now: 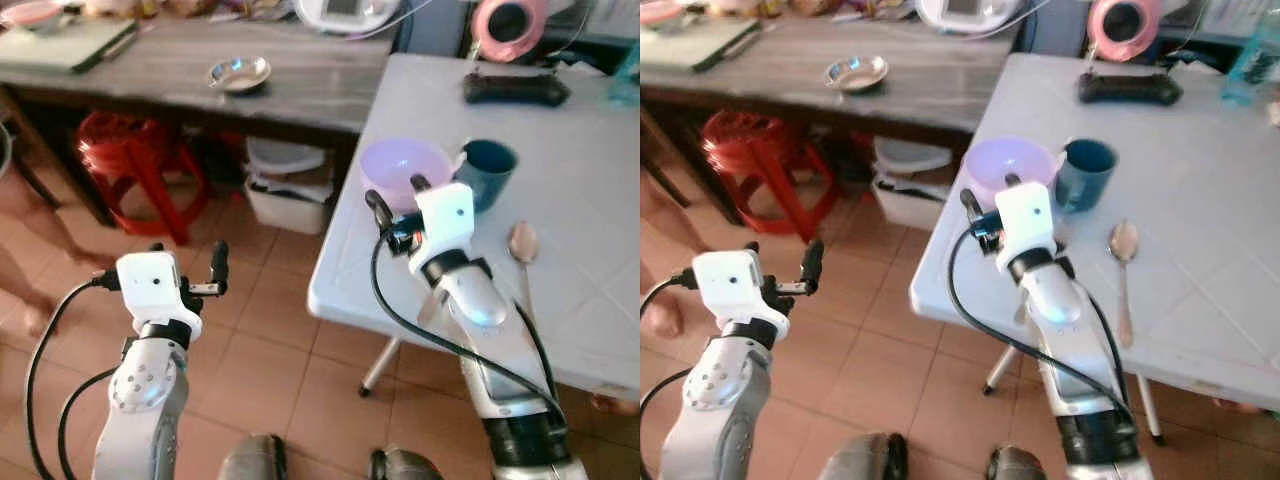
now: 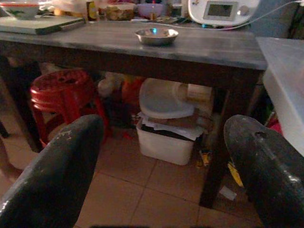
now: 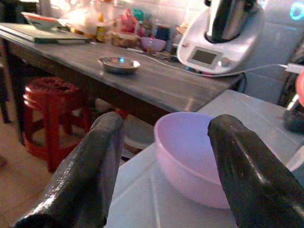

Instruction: Setting the table

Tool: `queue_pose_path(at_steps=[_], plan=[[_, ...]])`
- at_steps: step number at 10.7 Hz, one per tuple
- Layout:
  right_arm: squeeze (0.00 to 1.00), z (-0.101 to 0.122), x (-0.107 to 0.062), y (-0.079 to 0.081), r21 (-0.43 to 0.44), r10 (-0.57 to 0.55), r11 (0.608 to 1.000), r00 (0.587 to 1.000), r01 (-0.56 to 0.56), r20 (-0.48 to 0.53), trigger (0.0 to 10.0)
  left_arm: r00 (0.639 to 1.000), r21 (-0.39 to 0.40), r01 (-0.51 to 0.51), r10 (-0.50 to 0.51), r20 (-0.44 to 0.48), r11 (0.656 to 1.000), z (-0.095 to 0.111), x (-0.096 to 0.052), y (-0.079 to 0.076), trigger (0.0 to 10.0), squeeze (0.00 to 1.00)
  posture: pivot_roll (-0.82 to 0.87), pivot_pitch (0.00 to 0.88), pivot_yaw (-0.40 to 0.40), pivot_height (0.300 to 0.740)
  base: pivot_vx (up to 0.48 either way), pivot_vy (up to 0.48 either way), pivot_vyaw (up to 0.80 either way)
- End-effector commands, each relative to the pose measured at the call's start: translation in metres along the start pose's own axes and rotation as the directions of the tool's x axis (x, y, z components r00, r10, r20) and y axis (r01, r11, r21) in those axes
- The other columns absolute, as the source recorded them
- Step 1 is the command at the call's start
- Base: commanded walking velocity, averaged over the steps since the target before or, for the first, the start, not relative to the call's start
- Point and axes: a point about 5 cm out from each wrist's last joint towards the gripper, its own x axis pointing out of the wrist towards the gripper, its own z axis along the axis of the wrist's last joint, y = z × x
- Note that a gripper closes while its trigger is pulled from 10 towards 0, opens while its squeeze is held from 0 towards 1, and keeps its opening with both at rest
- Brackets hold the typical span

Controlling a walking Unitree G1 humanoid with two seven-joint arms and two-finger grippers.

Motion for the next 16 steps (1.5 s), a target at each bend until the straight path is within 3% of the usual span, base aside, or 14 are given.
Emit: queue_pose_path(at_steps=[1,3,4,5,6,8,10,12,13,14,16], plan=[[1.00,0.000,0.004,-0.004,0.005,-0.013,1.000,1.000,0.013,-0.012,10.0,1.000,0.002,0.007,-0.007,-0.014,1.000,-0.001,-0.004,-0.001,10.0,0.00,0.05,0.170,0.036,0.740,0.000,0.000,0.00],[1.00,0.002,0.019,-0.007,-0.074,0.024,0.997,0.999,-0.026,-0.032,10.0,0.999,-0.007,0.018,-0.019,-0.032,1.000,0.000,-0.013,-0.004,10.0,0.00,0.07,0.195,0.052,0.740,0.000,0.000,0.00],[0.69,0.005,0.028,-0.005,-0.086,0.055,0.995,0.998,-0.058,-0.033,10.0,0.999,-0.001,0.026,-0.026,-0.038,1.000,0.001,-0.012,-0.002,10.0,0.00,0.08,0.208,0.065,0.740,0.000,0.000,0.00],[0.00,0.006,0.037,-0.002,-0.138,0.068,0.988,0.997,-0.073,-0.036,10.0,0.997,-0.029,0.065,-0.066,-0.048,0.997,0.003,-0.010,-0.002,10.0,0.00,0.09,0.214,0.064,0.740,0.000,0.000,0.00],[0.00,0.009,0.047,0.004,-0.113,0.114,0.986,0.993,-0.118,-0.043,10.0,0.998,-0.011,0.051,-0.051,-0.036,0.999,0.009,-0.007,0.002,10.0,0.00,0.10,0.232,0.068,0.740,0.000,0.000,0.00],[0.00,0.009,0.057,0.011,-0.187,0.153,0.968,0.985,-0.165,-0.076,10.0,0.995,-0.016,0.074,-0.075,-0.061,0.997,0.007,-0.012,0.001,10.0,0.00,0.10,0.244,0.067,0.740,0.000,0.000,0.00],[0.00,0.006,0.064,0.004,-0.215,0.078,0.971,0.989,-0.104,-0.128,10.0,0.994,-0.020,0.082,-0.084,-0.069,0.996,0.007,-0.013,-0.001,10.0,0.00,0.10,0.247,0.062,0.740,0.000,0.000,0.00],[0.00,-0.003,0.061,-0.006,-0.248,0.061,0.962,0.977,-0.112,-0.206,10.0,0.996,0.001,0.064,-0.064,-0.068,0.998,0.008,-0.009,0.004,10.0,0.00,0.09,0.244,0.053,0.740,0.000,0.000,0.00],[0.00,-0.006,0.058,-0.010,-0.262,0.080,0.954,0.967,-0.145,-0.242,2.9,0.996,-0.008,0.055,-0.056,-0.070,0.998,0.007,-0.007,0.005,10.0,0.00,0.07,0.235,0.048,0.740,0.000,0.000,0.00],[0.00,-0.005,0.057,-0.017,-0.307,0.084,0.938,0.967,-0.159,-0.242,0.0,0.995,-0.010,0.068,-0.069,-0.069,0.998,0.005,-0.005,0.001,10.0,0.00,0.06,0.227,0.039,0.740,0.000,0.000,0.00],[0.00,-0.007,0.055,-0.029,-0.352,0.061,0.922,0.959,-0.161,-0.277,0.0,0.995,-0.028,0.076,-0.077,-0.070,0.997,0.003,-0.002,-0.004,10.0,0.00,0.05,0.217,0.030,0.740,0.000,0.000,0.00]])
